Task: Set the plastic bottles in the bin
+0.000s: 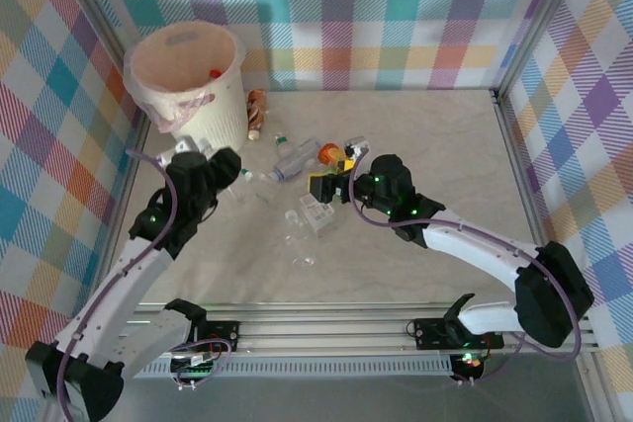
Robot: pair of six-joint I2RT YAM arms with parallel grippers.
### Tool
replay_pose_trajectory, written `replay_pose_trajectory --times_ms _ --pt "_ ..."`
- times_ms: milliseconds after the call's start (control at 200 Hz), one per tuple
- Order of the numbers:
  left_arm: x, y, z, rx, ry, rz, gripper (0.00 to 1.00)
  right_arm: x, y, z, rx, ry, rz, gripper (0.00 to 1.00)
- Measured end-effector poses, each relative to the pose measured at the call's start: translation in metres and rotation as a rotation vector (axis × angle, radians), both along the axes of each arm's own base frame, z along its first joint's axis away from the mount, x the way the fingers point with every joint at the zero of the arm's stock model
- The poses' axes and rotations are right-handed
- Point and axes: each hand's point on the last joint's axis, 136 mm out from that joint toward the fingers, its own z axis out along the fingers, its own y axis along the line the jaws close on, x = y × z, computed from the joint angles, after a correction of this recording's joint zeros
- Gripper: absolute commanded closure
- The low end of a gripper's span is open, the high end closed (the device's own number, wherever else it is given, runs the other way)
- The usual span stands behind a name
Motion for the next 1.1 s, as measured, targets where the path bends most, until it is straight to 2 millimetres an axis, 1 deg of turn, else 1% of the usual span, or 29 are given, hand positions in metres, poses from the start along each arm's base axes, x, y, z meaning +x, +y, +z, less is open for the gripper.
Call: replay_pose_trajectory --times_ms 50,120,195,285,435,560,660,760,850,975,1055,1100 --pt "0.010 -0.003 0.024 -0.001 -0.060 -0.004 0.55 0.000 -0.004 0.009 0.013 -0.019 -0.015 0.00" --pt "0.021 -0.004 0.051 0.006 -0.132 -0.003 0.55 -0.001 -0.009 0.021 0.030 -0.043 -0.034 0.00" --pt "0.031 -0.004 0.074 0.026 -0.190 0.002 0.55 -0.002 -0.014 0.030 0.043 -0.062 -0.051 0.00" --pt "0.045 0.000 0.098 0.060 -0.248 0.033 0.55 -0.003 -0.018 0.033 0.048 -0.072 -0.065 0.00" --pt "0.071 0.024 0.134 0.130 -0.318 0.116 0.55 -0.002 -0.021 0.034 0.046 -0.075 -0.080 0.00" --pt "0.099 0.043 0.173 0.219 -0.382 0.180 0.55 -0.002 -0.024 0.031 0.036 -0.067 -0.091 0.00" --pt "0.118 0.056 0.193 0.296 -0.413 0.222 0.55 -0.003 -0.025 0.030 0.031 -0.064 -0.094 0.00" --pt "0.136 0.074 0.201 0.365 -0.416 0.273 0.55 -0.003 -0.026 0.028 0.023 -0.057 -0.095 0.00" --pt "0.154 0.093 0.199 0.404 -0.407 0.315 0.54 -0.003 -0.026 0.026 0.018 -0.053 -0.101 0.00" --pt "0.187 0.116 0.184 0.445 -0.362 0.354 0.54 -0.003 -0.027 0.024 0.013 -0.047 -0.101 0.00" --pt "0.208 0.126 0.172 0.465 -0.330 0.367 0.54 -0.004 -0.027 0.020 0.001 -0.036 -0.101 0.00" --pt "0.219 0.131 0.162 0.480 -0.304 0.369 0.54 -0.004 -0.028 0.017 -0.008 -0.028 -0.101 0.00"
